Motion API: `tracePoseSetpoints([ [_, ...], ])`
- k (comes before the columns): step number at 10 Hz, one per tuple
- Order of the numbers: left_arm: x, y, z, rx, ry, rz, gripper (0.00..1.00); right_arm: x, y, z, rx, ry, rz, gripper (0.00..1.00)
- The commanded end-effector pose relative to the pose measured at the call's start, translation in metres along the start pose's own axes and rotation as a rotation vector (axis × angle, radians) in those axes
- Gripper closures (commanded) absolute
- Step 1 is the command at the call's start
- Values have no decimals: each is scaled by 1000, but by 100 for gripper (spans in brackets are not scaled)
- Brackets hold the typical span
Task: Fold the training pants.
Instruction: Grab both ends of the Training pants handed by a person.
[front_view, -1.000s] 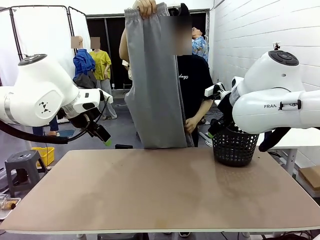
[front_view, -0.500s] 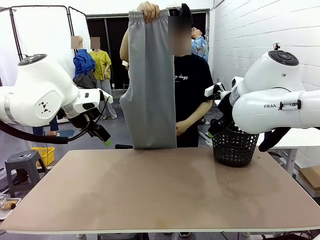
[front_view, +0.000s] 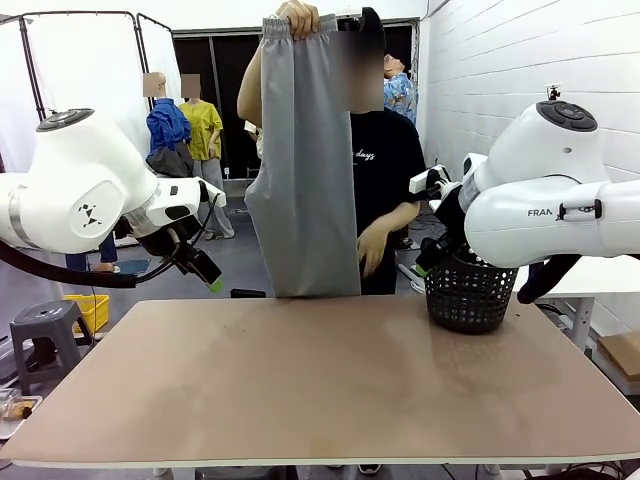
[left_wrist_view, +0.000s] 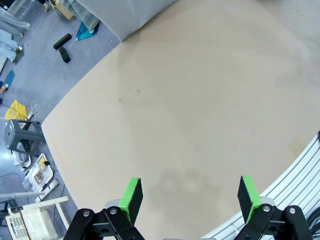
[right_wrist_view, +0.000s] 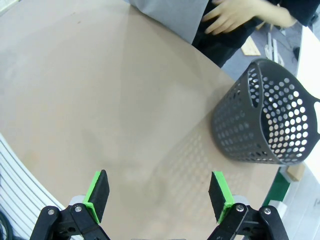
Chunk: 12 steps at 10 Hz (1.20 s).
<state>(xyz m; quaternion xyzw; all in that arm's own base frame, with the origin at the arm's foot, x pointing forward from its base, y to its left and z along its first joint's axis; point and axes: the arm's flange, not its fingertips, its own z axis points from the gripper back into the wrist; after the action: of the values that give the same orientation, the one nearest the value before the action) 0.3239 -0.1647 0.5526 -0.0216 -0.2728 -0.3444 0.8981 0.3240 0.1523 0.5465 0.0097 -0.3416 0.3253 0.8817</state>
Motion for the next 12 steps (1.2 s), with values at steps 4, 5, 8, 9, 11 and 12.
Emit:
tracePoseSetpoints([
  [4,0,0,0,-3,-1,-1,0,0,0,-1,0,0,0,0],
  [5,0,0,0,-3,-1,-1,0,0,0,-1,0,0,0,0],
  [8,0,0,0,-3,-1,-1,0,0,0,-1,0,0,0,0],
  [9,0,0,0,-3,-1,-1,0,0,0,-1,0,0,0,0],
  [11,0,0,0,-3,-1,-1,0,0,0,-1,0,0,0,0],
  [12,0,0,0,-3,-1,-1,0,0,0,-1,0,0,0,0],
])
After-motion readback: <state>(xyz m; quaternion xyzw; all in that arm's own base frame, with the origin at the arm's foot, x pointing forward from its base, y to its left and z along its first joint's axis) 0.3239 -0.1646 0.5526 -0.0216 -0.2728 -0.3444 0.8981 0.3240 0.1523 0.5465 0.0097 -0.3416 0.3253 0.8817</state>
